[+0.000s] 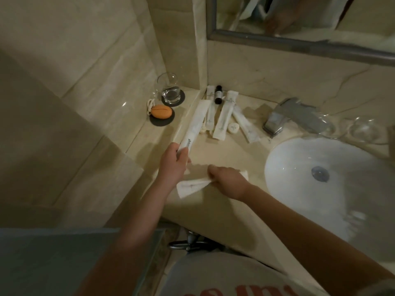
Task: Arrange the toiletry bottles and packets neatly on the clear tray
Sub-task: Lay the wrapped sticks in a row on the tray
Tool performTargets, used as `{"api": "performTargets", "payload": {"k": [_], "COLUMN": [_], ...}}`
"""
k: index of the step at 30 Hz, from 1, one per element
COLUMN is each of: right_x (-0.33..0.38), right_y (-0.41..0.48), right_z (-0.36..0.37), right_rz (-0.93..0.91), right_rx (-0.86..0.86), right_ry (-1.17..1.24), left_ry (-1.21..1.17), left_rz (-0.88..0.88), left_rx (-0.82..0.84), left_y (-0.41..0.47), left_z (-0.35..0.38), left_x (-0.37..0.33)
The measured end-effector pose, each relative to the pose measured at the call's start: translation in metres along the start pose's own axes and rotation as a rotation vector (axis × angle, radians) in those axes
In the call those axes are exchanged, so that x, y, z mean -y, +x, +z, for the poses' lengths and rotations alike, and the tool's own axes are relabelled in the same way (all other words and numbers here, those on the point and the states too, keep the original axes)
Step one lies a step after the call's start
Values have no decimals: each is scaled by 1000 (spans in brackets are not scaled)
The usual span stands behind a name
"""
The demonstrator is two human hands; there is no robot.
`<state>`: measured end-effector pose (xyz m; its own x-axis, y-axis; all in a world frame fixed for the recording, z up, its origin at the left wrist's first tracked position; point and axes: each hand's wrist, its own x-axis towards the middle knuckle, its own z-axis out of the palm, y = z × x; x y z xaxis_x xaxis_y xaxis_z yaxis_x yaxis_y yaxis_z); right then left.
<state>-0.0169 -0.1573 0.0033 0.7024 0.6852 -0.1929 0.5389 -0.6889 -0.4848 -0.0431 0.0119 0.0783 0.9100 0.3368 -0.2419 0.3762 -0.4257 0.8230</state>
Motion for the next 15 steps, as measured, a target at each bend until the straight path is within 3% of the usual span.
{"api": "performTargets", "payload": {"k": [5,11,15], "right_x": [-36,-69,-90], "right_y": [-52,-119,-170], "right_z": [-34,-71,-88], "right_rz": [251,525,564], "right_rx": [-232,-450,-693], "right_ry": [312,560,843], "left_ry": [-140,-215,-192], "left_rz": [74,148,199], "left_rx": [25,176,295], "left_y": [-9,-25,-41], "left_z": [38,99,145], "left_x": [-30,-68,-92]}}
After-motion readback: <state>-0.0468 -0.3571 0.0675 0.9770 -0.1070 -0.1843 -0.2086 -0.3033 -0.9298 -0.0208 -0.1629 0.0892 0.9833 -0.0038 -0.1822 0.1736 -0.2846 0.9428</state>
